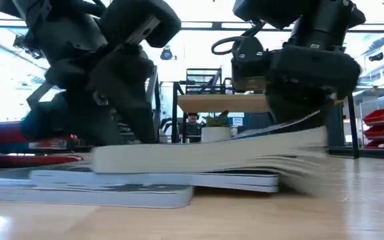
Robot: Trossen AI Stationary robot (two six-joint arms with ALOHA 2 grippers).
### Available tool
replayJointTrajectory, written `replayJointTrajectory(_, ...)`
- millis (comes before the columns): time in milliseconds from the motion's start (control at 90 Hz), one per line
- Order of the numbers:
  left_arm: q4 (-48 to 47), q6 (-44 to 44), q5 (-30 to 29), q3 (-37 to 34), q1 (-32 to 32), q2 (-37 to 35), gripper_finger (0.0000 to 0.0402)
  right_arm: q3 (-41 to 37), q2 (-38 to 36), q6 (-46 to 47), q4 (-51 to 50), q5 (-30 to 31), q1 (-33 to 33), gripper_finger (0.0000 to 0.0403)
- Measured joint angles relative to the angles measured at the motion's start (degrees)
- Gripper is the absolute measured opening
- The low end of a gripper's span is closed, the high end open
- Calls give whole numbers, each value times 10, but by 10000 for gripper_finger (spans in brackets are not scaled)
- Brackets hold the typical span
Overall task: Stock shelves
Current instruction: Put the black book on the black bookshelf
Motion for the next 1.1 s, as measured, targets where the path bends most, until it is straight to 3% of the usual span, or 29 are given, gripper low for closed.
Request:
replayJointTrajectory(244,-13,25,-21,14,1,0,133,-3,-18,-1,-38,9,7,77)
replayJointTrajectory(600,49,12,-20,-4,2,25,154,-56,-21,0,63,0,0,77)
replayJointTrajectory(889,59,10,-12,-5,8,25,183,-61,-20,-7,88,0,-5,77)
replayJointTrajectory(1100,197,85,-7,-10,20,32,176,-61,-19,-30,93,7,-2,77)
